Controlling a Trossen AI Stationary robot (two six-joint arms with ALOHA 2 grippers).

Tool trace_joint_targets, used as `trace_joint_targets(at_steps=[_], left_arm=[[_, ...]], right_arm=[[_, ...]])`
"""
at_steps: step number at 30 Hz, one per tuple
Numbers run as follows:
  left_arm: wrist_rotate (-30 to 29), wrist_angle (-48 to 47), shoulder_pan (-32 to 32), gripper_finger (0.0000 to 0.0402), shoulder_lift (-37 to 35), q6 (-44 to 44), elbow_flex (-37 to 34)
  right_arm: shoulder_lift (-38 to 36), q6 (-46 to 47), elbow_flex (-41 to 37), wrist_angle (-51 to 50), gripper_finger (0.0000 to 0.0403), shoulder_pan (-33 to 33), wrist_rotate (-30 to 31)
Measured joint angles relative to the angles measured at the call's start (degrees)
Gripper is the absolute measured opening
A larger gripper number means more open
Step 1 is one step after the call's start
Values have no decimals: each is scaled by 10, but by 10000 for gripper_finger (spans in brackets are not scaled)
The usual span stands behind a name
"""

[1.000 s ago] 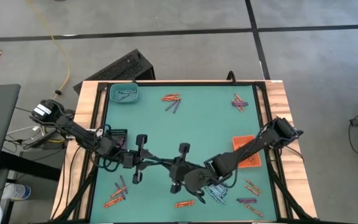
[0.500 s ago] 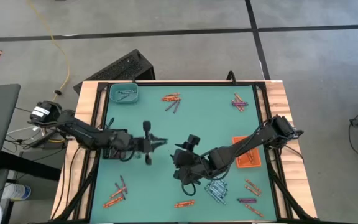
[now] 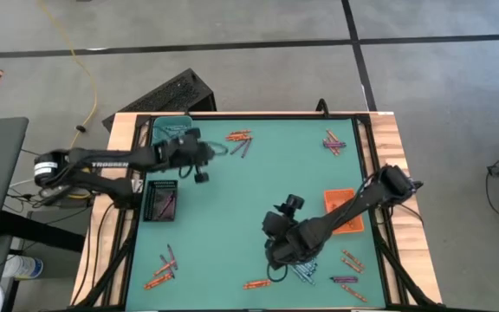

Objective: Sort crayons
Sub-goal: Put the green crayon into the green bin

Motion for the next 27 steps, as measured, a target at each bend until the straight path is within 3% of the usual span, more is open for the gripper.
trace_joint_targets(at_steps=[6, 11, 18, 27], left_arm=[[40, -137, 122, 5, 0, 53, 62], [40, -205, 191, 5, 0, 107, 91], [4, -255, 262, 5, 35, 173, 102], [-8, -252, 311, 25, 114, 190, 102]], right_arm=[[-1, 98, -26, -61, 203, 39, 0], [-1, 158, -39, -91, 203, 65, 0], [-1, 214, -45, -109, 203, 94, 0], [-1, 273, -45, -138, 203, 118, 0]])
